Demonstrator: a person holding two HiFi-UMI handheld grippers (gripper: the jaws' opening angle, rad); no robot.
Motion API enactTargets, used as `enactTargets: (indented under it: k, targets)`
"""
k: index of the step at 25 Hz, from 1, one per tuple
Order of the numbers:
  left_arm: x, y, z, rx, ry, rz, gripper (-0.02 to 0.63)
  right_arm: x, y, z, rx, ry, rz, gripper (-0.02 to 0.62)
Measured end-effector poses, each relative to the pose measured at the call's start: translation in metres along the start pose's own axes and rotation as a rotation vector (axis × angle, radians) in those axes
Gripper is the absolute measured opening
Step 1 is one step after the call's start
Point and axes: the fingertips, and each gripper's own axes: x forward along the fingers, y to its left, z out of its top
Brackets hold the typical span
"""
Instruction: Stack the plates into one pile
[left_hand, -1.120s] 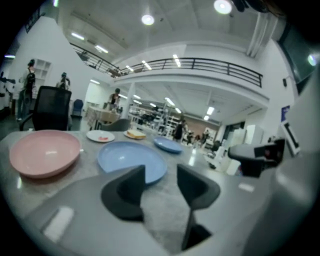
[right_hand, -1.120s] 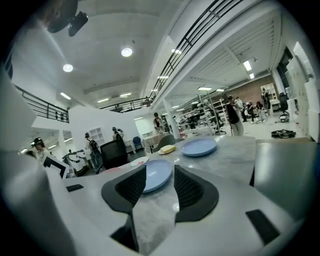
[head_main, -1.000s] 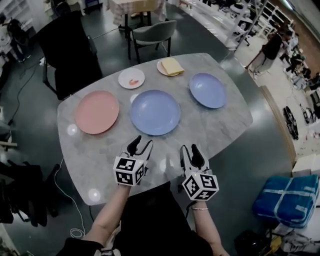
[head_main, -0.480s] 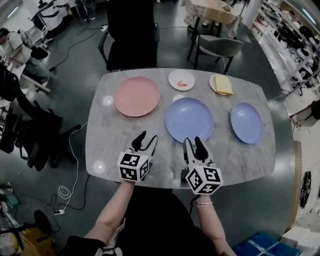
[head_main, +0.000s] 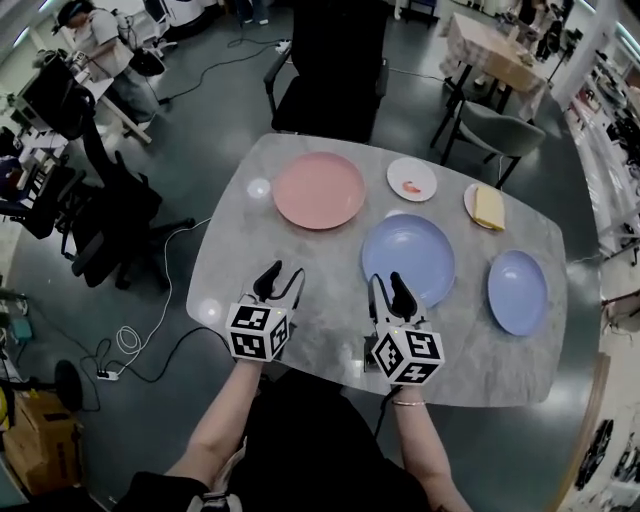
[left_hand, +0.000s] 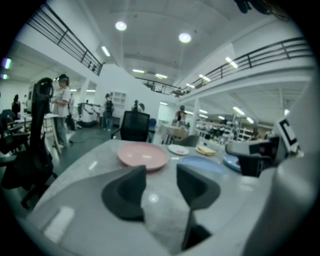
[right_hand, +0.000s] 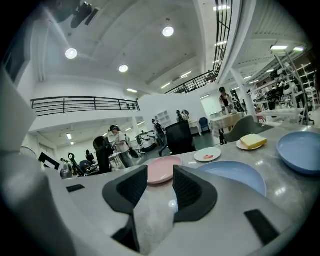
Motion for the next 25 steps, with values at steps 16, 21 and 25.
enactTargets:
  k: [16,21,25]
  targets:
    - [0.080,0.093,0.032,-0.057,-0.004,0.075,0.192,0.137,-0.025,0.016,-0.200,0.136,-0.032,0.138]
    - [0.119,0.129,0.030,-0.091,0.035,0.092,0.192,0.188,-0.037,0.017,-0.266,0.194,-0.073,0.135]
    - [0.150,0.151,0.022,-0.112,0.085,0.106,0.192,0.224,-0.052,0.010,-0.294,0.259,-0.116,0.135]
